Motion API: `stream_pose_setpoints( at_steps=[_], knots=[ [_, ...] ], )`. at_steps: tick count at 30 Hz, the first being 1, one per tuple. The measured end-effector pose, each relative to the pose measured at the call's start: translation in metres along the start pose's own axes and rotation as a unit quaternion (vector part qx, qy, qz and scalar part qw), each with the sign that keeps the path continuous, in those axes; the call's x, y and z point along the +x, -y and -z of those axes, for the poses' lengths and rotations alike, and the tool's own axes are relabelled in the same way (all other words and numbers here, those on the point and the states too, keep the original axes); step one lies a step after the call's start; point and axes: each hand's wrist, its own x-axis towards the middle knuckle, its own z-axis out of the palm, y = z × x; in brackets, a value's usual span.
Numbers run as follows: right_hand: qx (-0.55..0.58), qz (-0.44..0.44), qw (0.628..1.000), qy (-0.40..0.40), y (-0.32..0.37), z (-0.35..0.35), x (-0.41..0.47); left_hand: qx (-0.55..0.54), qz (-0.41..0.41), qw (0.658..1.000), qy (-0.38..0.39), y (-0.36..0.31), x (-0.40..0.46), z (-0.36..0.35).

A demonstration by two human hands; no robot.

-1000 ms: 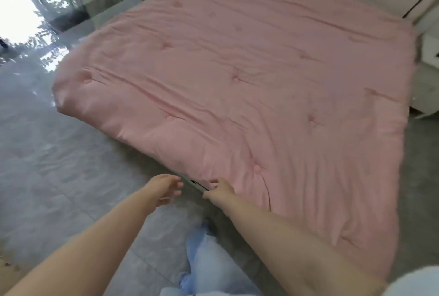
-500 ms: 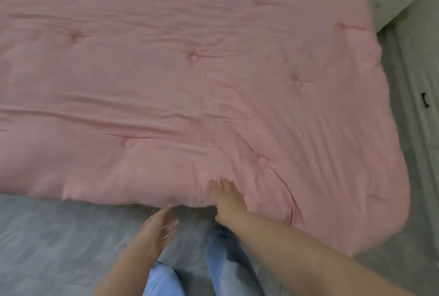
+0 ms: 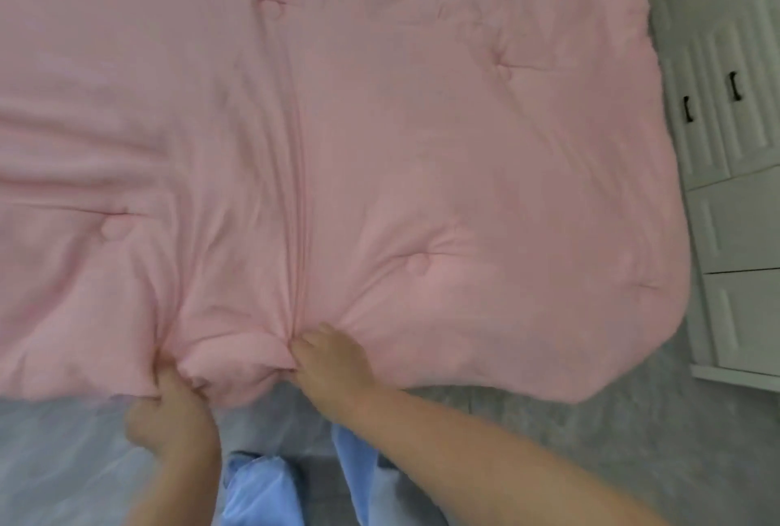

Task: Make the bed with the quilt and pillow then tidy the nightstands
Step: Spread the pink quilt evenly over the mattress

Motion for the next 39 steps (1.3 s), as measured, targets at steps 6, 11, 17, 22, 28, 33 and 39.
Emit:
stream_pose_setpoints(
  at_steps=[6,11,17,22,28,33,39],
  knots=[
    [-0.037,0.0,0.989,0.146,0.008,-0.016,-0.001,0.05,0.124,0.986,0.095,0.033,0.045,0.029],
    [0.009,-0.046,0.986,0.16,0.011,-0.008,-0.002,0.007,0.176,0.977,0.119,0.01,0.048,0.026],
    [0.012,-0.046,0.988,0.149,0.045,0.041,-0.005,-0.032,0.109,0.981,0.155,-0.031,0.01,0.081],
    [-0.032,-0.02,0.986,0.16,0.098,0.102,0.004,-0.059,-0.024,0.99,0.123,-0.083,-0.013,0.137],
    [-0.03,0.01,0.985,0.167,0.179,0.136,-0.009,-0.086,-0.048,0.977,0.189,-0.126,-0.041,0.224],
    [-0.076,0.036,0.985,0.153,0.242,0.138,-0.033,-0.068,-0.076,0.975,0.198,-0.126,-0.05,0.312],
    [-0.089,0.056,0.984,0.144,0.347,0.123,-0.056,-0.056,-0.101,0.981,0.156,-0.111,-0.033,0.44]
  ],
)
